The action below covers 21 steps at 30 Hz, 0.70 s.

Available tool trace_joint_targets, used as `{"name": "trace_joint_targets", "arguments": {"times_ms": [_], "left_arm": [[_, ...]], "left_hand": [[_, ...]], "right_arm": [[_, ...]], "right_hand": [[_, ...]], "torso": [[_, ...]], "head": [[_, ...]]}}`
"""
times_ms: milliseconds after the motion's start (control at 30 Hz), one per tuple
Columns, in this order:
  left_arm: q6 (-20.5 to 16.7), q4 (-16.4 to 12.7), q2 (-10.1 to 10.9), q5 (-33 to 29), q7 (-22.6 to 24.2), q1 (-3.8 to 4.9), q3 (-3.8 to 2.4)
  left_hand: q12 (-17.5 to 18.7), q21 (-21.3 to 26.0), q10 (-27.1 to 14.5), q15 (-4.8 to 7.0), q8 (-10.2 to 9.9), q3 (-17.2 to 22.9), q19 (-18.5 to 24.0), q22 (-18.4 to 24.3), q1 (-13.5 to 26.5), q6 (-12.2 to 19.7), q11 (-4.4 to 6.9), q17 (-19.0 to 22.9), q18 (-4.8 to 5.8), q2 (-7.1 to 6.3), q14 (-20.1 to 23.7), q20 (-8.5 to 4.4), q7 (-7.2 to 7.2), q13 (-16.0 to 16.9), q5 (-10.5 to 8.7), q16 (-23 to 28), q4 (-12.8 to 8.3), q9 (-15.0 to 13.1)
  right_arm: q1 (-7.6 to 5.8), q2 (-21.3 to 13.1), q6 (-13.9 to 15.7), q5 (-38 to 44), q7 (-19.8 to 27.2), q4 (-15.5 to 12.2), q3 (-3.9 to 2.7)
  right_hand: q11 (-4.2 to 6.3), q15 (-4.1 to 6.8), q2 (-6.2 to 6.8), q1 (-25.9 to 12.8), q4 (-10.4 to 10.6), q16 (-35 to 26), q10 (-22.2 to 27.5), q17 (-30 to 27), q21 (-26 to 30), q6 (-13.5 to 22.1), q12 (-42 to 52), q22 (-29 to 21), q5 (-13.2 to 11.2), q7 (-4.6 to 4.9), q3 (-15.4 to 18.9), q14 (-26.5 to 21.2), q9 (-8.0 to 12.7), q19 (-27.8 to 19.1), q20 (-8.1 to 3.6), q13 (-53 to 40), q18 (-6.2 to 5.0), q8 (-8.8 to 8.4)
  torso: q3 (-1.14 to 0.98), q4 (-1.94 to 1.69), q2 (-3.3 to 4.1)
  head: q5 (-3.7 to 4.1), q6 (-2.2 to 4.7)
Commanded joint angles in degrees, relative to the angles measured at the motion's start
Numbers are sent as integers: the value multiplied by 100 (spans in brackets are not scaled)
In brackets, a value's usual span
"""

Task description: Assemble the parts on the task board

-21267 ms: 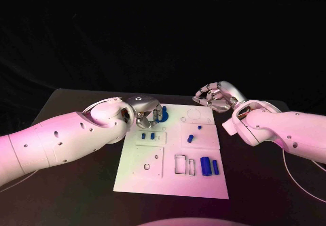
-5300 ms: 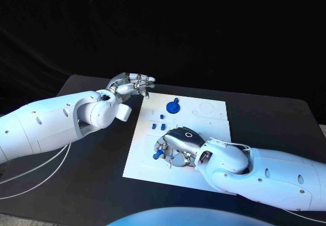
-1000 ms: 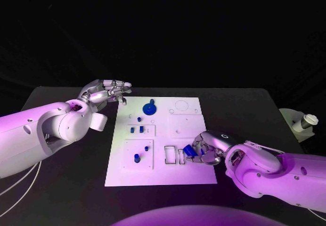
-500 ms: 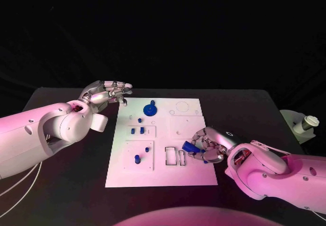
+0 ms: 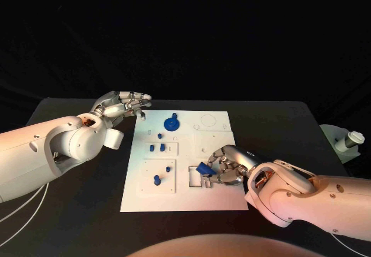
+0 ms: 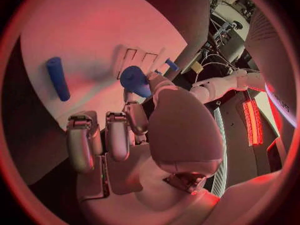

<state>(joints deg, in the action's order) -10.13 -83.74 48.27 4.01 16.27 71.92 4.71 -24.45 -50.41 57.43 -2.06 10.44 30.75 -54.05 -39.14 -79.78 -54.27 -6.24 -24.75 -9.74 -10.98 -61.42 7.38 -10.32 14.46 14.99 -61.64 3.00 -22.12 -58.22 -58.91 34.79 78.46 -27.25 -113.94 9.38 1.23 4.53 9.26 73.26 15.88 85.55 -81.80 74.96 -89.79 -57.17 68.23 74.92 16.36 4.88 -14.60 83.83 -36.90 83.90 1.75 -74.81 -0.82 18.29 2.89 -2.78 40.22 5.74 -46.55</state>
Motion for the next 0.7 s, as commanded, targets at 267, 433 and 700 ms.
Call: {"name": "trace_joint_targets", "arguments": {"times_ms": [267, 433, 700], "left_arm": [[150, -28, -3, -24, 13, 2, -4], [169, -33, 0, -23, 11, 2, -4], [178, -38, 9, -23, 7, 2, -4]], "left_hand": [[-74, -29, -58, 16, -27, 116, -62, -29, -136, 40, -7, 28, -85, 80, 31, -16, -7, 2, 77, 0, -85, 7], [-79, -36, -60, 15, -28, 125, -62, -35, -140, 40, -7, 32, -84, 81, 31, -18, -10, 1, 78, 1, -91, 8], [-79, -36, -60, 15, -28, 125, -62, -35, -140, 40, -7, 32, -84, 81, 31, -18, -10, 1, 78, 1, -91, 8]], "right_arm": [[32, 242, -387, -352, 37, 131, 2], [33, 293, -409, -270, -41, 193, 2], [33, 371, -480, -146, -106, 254, 2]], "right_hand": [[24, 51, 1, -769, 86, 74, -108, 383, -21, -380, 137, 1508, 257, -214, -478, 421, -200, 610, -51, -117, 82, 266], [30, 55, -16, -1086, 81, 96, -140, 446, -21, -404, 180, 1508, 411, -222, -366, 431, -211, 610, -57, -160, 82, 298], [48, 69, 73, -1516, 92, 126, -173, 531, -21, -424, 218, 1508, 244, -246, -57, 444, -231, 610, -69, -212, 82, 355]], "torso": [[3, 5, -2], [-5, 5, -4], [-6, 7, 2]], "head": [[-28, -33], [-40, -35], [-47, -44]]}}
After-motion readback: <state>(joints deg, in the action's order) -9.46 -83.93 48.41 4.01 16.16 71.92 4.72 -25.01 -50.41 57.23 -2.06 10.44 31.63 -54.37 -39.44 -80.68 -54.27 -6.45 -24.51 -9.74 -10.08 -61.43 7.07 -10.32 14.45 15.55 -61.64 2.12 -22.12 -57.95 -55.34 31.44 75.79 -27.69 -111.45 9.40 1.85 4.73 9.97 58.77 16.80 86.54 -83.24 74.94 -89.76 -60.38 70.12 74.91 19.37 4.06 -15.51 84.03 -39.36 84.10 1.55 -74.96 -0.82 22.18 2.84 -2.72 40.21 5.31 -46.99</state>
